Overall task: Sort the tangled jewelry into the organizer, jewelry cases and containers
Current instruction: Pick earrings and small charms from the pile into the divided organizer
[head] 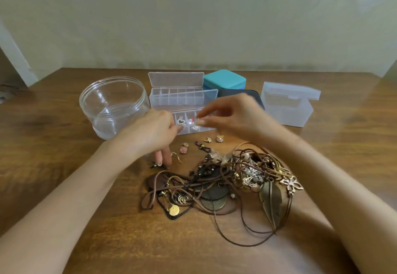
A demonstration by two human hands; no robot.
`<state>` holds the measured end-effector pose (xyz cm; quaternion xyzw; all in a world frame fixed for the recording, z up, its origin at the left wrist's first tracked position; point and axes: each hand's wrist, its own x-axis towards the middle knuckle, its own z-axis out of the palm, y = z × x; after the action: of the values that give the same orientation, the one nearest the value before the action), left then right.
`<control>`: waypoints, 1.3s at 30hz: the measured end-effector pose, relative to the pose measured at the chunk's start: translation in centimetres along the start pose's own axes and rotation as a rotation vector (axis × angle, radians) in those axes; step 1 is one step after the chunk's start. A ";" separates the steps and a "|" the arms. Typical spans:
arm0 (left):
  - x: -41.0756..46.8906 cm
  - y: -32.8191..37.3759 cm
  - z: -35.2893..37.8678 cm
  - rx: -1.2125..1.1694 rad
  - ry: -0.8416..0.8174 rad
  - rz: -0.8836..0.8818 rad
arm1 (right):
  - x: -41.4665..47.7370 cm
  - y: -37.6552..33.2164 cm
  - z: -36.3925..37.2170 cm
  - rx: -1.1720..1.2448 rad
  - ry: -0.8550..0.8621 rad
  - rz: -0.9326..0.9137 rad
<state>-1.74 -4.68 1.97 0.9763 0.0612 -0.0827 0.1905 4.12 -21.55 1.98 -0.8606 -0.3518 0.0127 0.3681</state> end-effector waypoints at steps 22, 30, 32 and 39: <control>-0.7 1.9 3.3 -0.036 -0.313 0.651 | -4.0 3.2 -4.9 0.015 -0.373 -0.135; -0.5 1.6 3.6 -0.174 -0.408 0.619 | -4.2 3.5 -4.5 -0.088 -0.480 -0.044; -0.5 1.5 3.5 -0.149 -0.389 0.629 | -4.1 3.4 -4.3 -0.089 -0.491 -0.062; -0.3 1.2 3.2 -0.106 -0.347 0.655 | -4.0 3.7 -4.1 -0.147 -0.497 -0.068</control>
<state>-2.32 -7.04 -0.44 0.9043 -0.2836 -0.1784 0.2645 4.43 -28.39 1.67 -0.8431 -0.4602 0.1858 0.2069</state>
